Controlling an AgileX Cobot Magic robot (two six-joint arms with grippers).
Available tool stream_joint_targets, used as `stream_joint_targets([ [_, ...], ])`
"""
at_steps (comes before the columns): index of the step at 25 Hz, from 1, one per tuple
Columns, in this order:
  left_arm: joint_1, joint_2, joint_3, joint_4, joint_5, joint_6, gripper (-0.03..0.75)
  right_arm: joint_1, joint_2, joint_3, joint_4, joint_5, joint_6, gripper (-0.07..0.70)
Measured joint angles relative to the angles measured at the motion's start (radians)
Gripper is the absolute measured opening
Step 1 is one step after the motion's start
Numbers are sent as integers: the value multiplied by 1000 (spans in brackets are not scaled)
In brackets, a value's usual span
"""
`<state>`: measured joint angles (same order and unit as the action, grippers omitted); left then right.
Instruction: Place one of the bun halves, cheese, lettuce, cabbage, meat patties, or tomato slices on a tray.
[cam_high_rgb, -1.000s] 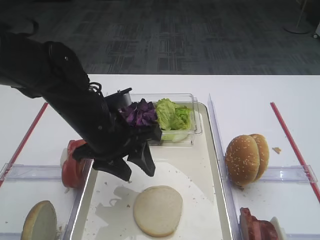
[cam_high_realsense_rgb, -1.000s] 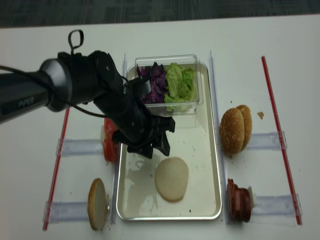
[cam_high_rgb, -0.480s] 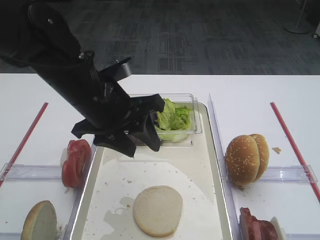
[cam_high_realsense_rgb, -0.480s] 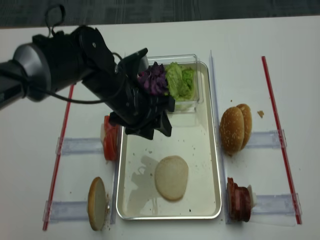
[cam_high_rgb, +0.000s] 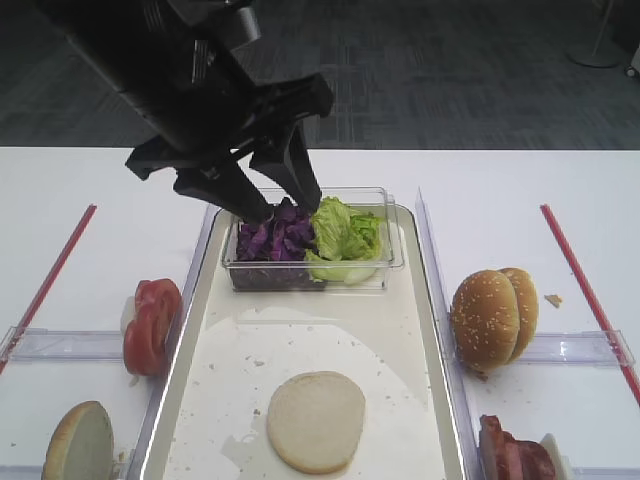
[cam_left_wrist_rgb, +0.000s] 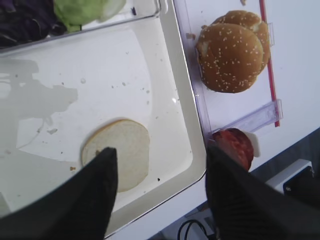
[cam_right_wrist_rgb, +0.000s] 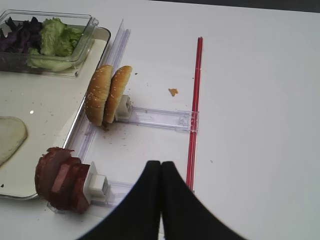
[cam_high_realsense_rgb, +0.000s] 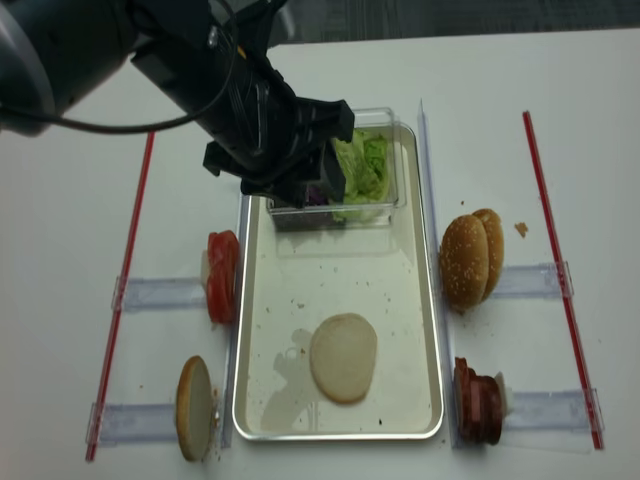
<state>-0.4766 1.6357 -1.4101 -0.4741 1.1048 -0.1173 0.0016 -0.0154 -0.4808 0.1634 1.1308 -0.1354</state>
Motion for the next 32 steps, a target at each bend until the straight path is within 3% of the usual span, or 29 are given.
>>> stream_joint_targets([
  [7,0,0,-124,62,79,-56,363,0,0,0,0,0,2,364],
  [14,0,-1,-131,116,113,-67,363,0,0,0,0,0,2,364],
  [21,0,-1,-131,288,129,-102,370,0,0,0,0,0,2,364],
  [32,0,-1,-131,474,131,-114,539,0,0,0,0,0,2,364],
])
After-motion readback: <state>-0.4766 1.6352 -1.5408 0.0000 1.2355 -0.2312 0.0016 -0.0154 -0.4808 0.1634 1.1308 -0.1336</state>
